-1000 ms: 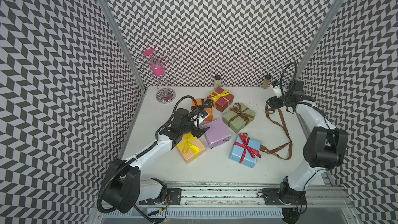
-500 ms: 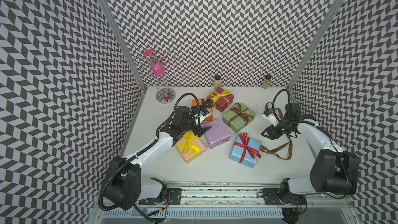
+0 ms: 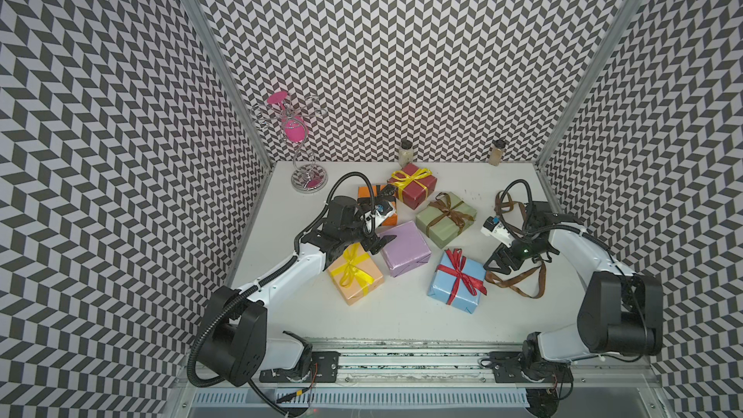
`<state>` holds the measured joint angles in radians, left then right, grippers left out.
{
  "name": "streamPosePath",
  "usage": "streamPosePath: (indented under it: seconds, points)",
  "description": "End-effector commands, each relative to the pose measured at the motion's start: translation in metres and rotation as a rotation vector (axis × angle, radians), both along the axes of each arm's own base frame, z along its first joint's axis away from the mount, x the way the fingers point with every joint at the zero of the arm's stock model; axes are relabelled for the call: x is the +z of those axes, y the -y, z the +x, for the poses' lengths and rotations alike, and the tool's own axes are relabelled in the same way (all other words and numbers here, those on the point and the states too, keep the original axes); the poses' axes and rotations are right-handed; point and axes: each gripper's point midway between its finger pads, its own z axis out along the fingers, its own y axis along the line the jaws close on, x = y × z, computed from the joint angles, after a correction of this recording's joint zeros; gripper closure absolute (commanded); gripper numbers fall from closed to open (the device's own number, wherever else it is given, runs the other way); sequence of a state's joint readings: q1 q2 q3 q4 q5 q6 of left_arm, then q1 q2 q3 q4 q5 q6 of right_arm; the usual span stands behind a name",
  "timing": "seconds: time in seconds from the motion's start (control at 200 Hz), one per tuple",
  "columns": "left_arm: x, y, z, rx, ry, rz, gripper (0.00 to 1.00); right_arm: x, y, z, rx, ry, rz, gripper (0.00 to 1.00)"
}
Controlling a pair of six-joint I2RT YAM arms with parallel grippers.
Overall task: Untie the ribbon bows on the gift boxes
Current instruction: Adjust the gift box at the center of the board.
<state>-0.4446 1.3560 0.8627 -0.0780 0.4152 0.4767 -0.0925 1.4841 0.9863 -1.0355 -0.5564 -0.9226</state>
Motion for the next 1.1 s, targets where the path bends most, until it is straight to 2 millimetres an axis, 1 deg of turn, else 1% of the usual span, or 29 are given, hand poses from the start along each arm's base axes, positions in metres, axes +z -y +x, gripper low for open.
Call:
streamPosePath:
  seconds: [0.0,0.035,0.05,0.075,0.205,0.265,0.28,0.345,0.406,0.501,0.571,0.671,0.741,0.826,0.881,0.946,1.006,1.052,1.097]
  points:
    - [0.003,0.005,0.003,-0.014,0.006,0.002,0.12,-0.008,-0.002,-0.019,0.123,-0.011,-0.007,0.30]
    - [0.002,0.005,0.003,-0.014,0.003,0.005,0.12,-0.009,-0.003,-0.021,0.133,-0.011,-0.005,0.31]
    - [0.003,0.005,0.004,-0.014,0.004,0.004,0.12,-0.009,-0.004,-0.027,0.135,-0.037,0.001,0.32]
    - [0.002,0.005,0.004,-0.014,0.003,0.005,0.12,-0.010,-0.004,-0.030,0.141,-0.044,0.005,0.33]
    - [0.001,0.005,0.005,-0.012,-0.003,0.007,0.12,-0.017,-0.011,-0.039,0.171,-0.072,0.026,0.40]
    - [0.001,0.006,0.004,-0.014,-0.003,0.007,0.12,-0.021,-0.014,-0.041,0.173,-0.085,0.021,0.41]
    - [0.001,0.006,0.004,-0.014,-0.003,0.007,0.12,-0.023,-0.014,-0.035,0.170,-0.060,0.014,0.42]
    - [0.000,0.006,0.004,-0.015,-0.006,0.009,0.12,-0.027,-0.018,-0.027,0.153,-0.041,0.001,0.45]
    - [-0.001,0.006,0.004,-0.014,-0.005,0.010,0.12,-0.027,-0.022,-0.018,0.134,-0.018,0.002,0.49]
    - [0.000,0.005,0.004,-0.014,-0.002,0.009,0.12,-0.019,-0.028,0.000,0.097,0.020,0.029,0.56]
    - [0.000,0.006,0.003,-0.016,-0.003,0.007,0.12,-0.010,-0.033,0.014,0.078,0.046,0.059,0.57]
    - [-0.001,0.007,0.002,-0.019,-0.001,0.006,0.12,0.005,-0.044,0.033,0.043,0.069,0.118,0.57]
    - [-0.002,0.008,0.002,-0.022,-0.003,0.010,0.12,0.012,-0.052,0.044,0.047,0.082,0.137,0.57]
    - [-0.002,0.011,0.002,-0.027,-0.004,0.008,0.12,0.014,-0.057,0.052,0.052,0.088,0.125,0.58]
    - [-0.001,0.013,0.002,-0.035,-0.005,0.011,0.12,0.012,-0.053,0.055,0.044,0.086,0.095,0.60]
    - [0.001,0.017,-0.001,-0.052,0.003,0.016,0.12,0.011,-0.044,0.053,0.034,0.087,0.064,0.62]
    - [0.001,0.023,-0.006,-0.080,0.012,0.024,0.12,0.013,-0.039,0.043,0.070,0.086,0.067,0.61]
    - [0.001,0.030,-0.011,-0.102,0.020,0.030,0.12,0.016,-0.036,0.035,0.094,0.085,0.071,0.56]
    - [0.000,0.038,-0.016,-0.127,0.022,0.033,0.12,0.020,-0.033,0.031,0.101,0.088,0.075,0.49]
